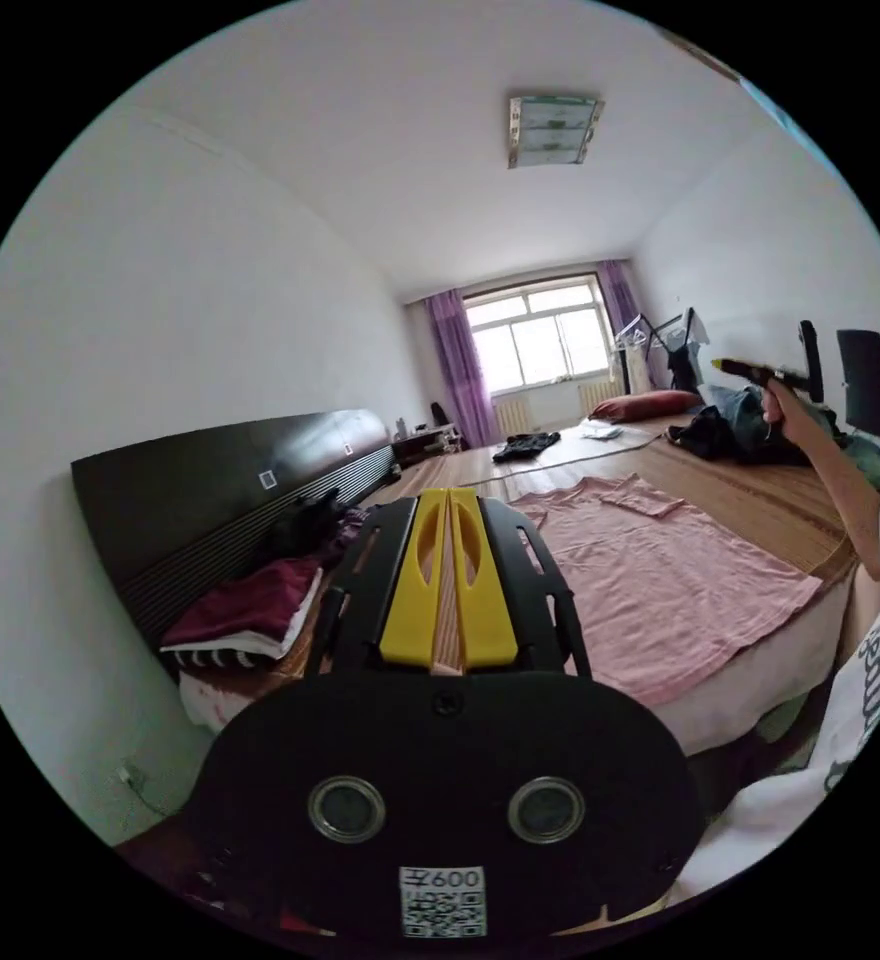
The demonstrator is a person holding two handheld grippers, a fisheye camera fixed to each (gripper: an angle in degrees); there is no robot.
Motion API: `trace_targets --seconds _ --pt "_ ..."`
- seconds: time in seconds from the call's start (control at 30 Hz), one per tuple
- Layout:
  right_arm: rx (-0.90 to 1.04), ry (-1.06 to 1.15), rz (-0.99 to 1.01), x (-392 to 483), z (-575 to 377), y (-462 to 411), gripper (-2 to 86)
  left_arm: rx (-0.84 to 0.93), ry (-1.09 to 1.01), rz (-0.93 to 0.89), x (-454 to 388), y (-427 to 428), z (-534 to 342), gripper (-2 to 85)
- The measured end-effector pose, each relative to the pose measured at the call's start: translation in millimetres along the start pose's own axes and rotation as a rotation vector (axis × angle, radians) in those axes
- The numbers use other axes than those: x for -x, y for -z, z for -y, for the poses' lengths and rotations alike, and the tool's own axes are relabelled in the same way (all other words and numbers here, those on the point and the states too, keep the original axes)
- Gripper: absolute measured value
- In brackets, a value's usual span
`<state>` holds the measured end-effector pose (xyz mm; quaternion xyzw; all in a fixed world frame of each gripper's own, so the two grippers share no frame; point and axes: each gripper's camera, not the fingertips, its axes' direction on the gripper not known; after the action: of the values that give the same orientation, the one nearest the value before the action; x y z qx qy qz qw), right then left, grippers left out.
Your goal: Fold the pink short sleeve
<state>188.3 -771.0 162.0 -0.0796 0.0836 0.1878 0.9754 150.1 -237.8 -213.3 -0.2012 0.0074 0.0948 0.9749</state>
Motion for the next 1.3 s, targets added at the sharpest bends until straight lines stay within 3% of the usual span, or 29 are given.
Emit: trace_targets --seconds 0.07,0.3,0.4,0.57,0.67,0.87,1.07,1.3 --pt "0.052 0.021 -0.117 29 -34 20 -0.1 -0.052 0.017 -0.069 8 12 -11 0.8" --pt "0.25 -0.134 -0.056 52 -101 4 7.0 -0.122 0.118 -0.393 47 -1 -23 2.6" --pt "0.317 -0.123 -0.046 59 -121 -43 6.7 -0.074 0.209 -0.514 64 -41 -18 4.1" --pt "0.529 -0.146 0.024 39 -157 -205 6.2 0.147 0.265 -0.741 89 -113 3 3.0" --pt "0.615 -0.161 -0.009 6 -181 -322 6.1 0.053 0.453 -0.774 140 -91 19 2.3" --pt "0.839 -0.206 -0.003 -61 -232 -529 4.1 -0.008 0.391 -0.562 205 -55 56 2.8" --pt "0.952 -0.16 -0.087 -93 -277 -620 2.8 0.054 0.457 -0.599 239 -63 92 4.1" --pt "0.919 -0.219 -0.078 -134 -281 -638 -0.5 0.082 0.417 -0.592 247 -47 139 4.3"
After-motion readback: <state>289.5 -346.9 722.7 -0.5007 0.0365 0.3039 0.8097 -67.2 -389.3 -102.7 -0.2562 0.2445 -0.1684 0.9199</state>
